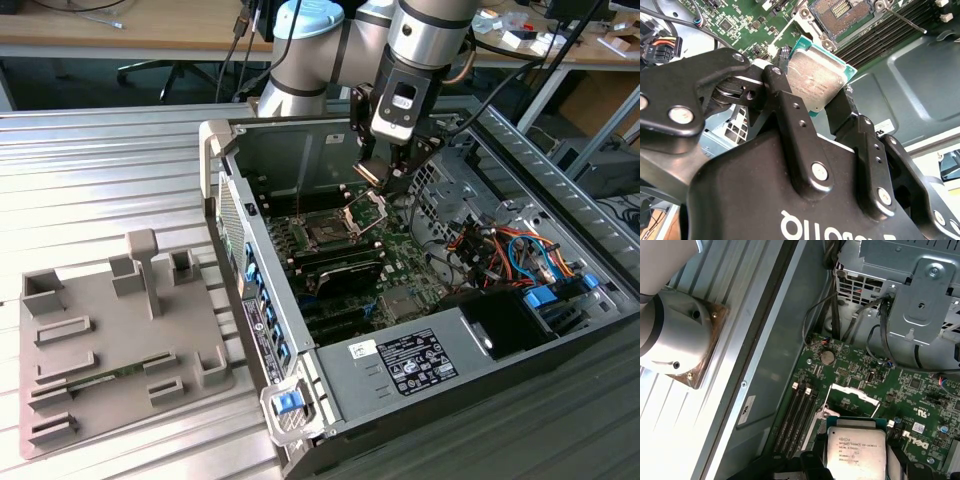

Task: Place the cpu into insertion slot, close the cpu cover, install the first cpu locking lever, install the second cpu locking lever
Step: 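Place the cpu into insertion slot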

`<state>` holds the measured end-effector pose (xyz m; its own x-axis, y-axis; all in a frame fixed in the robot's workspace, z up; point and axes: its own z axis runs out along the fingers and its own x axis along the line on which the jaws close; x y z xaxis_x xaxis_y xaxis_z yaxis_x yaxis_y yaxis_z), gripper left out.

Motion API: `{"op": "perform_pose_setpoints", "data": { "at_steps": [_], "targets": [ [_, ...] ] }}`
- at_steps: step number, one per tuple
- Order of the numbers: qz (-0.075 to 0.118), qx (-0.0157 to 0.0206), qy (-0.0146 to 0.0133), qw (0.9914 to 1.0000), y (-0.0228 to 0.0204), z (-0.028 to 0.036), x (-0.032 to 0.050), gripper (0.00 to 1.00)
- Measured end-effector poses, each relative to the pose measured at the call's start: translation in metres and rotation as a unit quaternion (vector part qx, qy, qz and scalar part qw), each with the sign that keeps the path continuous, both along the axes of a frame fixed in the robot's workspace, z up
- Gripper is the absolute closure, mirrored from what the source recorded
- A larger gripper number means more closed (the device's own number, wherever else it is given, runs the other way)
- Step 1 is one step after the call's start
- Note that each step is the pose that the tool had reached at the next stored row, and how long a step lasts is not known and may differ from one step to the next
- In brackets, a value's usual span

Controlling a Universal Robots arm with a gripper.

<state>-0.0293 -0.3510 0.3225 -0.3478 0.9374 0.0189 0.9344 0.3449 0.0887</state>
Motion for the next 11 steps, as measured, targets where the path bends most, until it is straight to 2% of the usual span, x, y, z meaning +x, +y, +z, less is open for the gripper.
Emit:
{"op": "perform_pose_setpoints", "data": {
  "at_steps": [11],
  "targets": [
    [-0.01,0.0,0.0,0.99995,0.0,-0.0001,0.0,0.45]
  ]
}}
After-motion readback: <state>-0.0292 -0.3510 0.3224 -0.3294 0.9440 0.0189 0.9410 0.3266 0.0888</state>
